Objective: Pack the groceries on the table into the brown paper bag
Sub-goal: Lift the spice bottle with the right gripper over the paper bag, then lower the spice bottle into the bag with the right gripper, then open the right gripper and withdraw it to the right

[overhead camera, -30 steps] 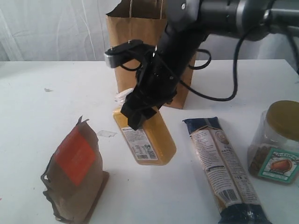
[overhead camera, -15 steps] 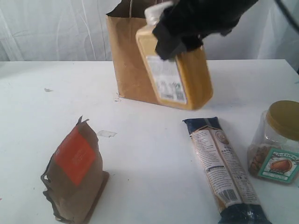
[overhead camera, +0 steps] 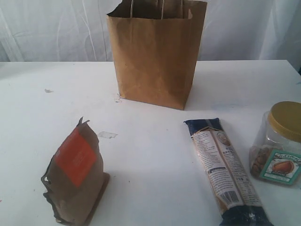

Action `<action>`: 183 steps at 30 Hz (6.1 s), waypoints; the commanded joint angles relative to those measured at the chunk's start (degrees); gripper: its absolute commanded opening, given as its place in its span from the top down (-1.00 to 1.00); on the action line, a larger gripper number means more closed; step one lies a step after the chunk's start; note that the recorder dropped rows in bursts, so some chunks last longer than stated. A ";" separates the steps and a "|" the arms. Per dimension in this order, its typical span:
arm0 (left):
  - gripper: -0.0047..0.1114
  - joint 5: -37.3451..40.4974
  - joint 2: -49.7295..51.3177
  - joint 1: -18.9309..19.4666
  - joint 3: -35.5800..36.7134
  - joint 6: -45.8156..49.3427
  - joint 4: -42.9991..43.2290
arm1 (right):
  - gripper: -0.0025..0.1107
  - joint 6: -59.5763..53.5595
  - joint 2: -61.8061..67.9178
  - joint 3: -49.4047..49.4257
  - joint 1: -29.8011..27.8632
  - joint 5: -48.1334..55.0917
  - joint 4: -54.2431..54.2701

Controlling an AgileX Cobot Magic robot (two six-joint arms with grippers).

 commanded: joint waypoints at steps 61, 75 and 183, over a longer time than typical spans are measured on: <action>0.92 -0.06 -0.25 -0.34 0.26 0.00 -0.01 | 0.96 -15.24 21.46 16.50 -13.56 -84.79 33.30; 0.92 -0.06 -0.25 -0.34 0.26 0.00 -0.01 | 0.96 -14.31 24.49 15.31 -10.72 -84.98 35.43; 0.92 -0.06 -0.25 -0.34 0.26 0.00 -0.01 | -0.43 -11.96 34.64 3.17 -8.92 -55.21 31.51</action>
